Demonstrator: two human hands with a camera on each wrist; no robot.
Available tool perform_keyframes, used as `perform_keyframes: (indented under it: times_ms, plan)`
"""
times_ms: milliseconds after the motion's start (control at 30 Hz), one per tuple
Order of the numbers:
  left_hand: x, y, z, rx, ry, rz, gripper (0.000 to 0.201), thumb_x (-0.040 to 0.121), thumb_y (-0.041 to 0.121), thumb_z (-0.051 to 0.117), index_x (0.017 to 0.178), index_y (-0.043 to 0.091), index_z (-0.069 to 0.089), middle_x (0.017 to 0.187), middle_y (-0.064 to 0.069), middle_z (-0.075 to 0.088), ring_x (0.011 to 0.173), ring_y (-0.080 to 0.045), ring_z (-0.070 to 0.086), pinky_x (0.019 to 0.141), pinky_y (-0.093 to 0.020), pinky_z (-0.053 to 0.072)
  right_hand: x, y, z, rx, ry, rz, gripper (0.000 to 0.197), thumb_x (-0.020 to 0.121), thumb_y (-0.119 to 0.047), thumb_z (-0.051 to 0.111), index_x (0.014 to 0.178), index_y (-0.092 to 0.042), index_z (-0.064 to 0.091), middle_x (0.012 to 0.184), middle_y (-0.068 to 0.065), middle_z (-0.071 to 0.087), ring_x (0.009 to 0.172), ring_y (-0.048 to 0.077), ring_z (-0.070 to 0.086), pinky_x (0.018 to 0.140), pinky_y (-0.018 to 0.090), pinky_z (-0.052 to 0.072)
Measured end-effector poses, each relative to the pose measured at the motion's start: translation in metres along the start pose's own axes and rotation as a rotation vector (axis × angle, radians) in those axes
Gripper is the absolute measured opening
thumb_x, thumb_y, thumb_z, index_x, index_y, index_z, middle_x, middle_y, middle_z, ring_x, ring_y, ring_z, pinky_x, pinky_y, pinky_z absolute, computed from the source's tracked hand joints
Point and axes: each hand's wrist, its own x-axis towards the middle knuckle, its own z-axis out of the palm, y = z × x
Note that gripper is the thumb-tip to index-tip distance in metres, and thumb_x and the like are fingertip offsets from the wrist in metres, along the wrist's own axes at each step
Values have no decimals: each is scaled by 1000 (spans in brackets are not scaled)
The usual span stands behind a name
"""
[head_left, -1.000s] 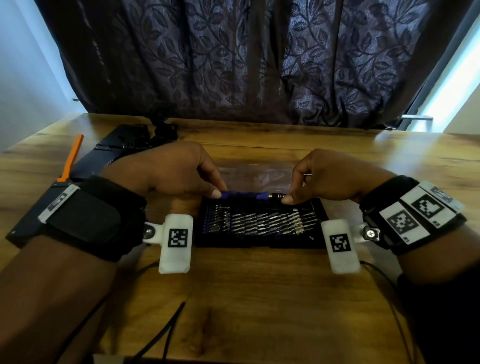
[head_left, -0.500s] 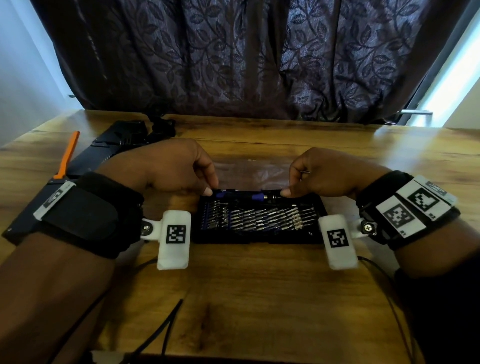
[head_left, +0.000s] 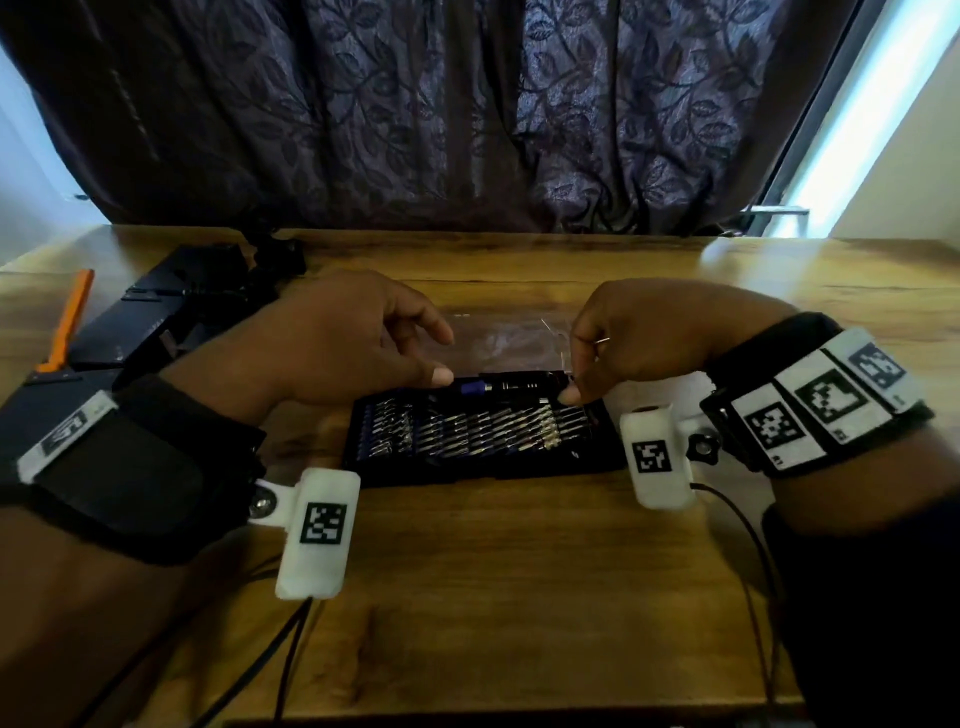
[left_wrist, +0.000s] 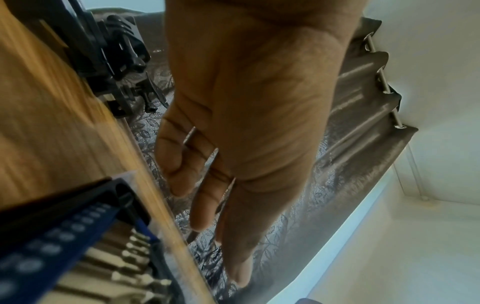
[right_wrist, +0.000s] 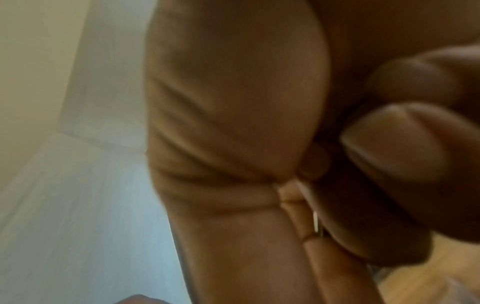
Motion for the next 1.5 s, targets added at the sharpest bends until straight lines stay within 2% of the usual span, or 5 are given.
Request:
perform_keyframes:
  times_ms: [267, 367, 667, 1200, 1500]
  plan:
    - [0, 1, 3, -6, -18, 4, 34, 74, 54, 84, 105, 46, 73, 86, 21, 74, 67, 4, 64, 69, -26, 50, 3, 0, 2, -19, -151, -10, 22, 77, -55, 81, 74, -34, 78, 88, 9, 76, 85, 31, 69, 85, 49, 56]
    - [1, 2, 4, -19, -27, -1, 35, 74, 55, 83, 106, 46, 73, 87, 21, 73, 67, 3, 65, 68, -24, 49, 4, -2, 4, 98, -147, -31, 18, 80, -48, 81, 69, -34, 78, 71, 8, 66, 64, 22, 52, 68, 39, 45]
    - [-1, 9, 5, -98, -11, 33, 38, 70, 58, 79, 104, 44, 73, 89, 19, 75, 63, 7, 63, 62, -11, 44, 4, 1, 4, 227, -89, -24, 18, 84, -28, 81, 69, -19, 77, 54, 5, 51, 46, 16, 38, 59, 34, 33]
    - [-2, 12, 14, -135, -208, 59, 35, 81, 52, 79, 114, 48, 69, 95, 18, 74, 83, 4, 66, 77, -23, 44, -2, 19, -4, 322, 14, 66, 11, 82, -13, 76, 79, -3, 75, 53, 9, 48, 42, 16, 38, 50, 24, 31]
    - [-2, 14, 15, -235, -137, 125, 43, 81, 44, 81, 122, 41, 68, 96, 13, 76, 79, 1, 68, 70, -10, 49, -6, 7, 0, 673, 140, -178, 10, 77, -15, 77, 74, -7, 73, 53, 1, 49, 41, 9, 34, 41, 19, 26]
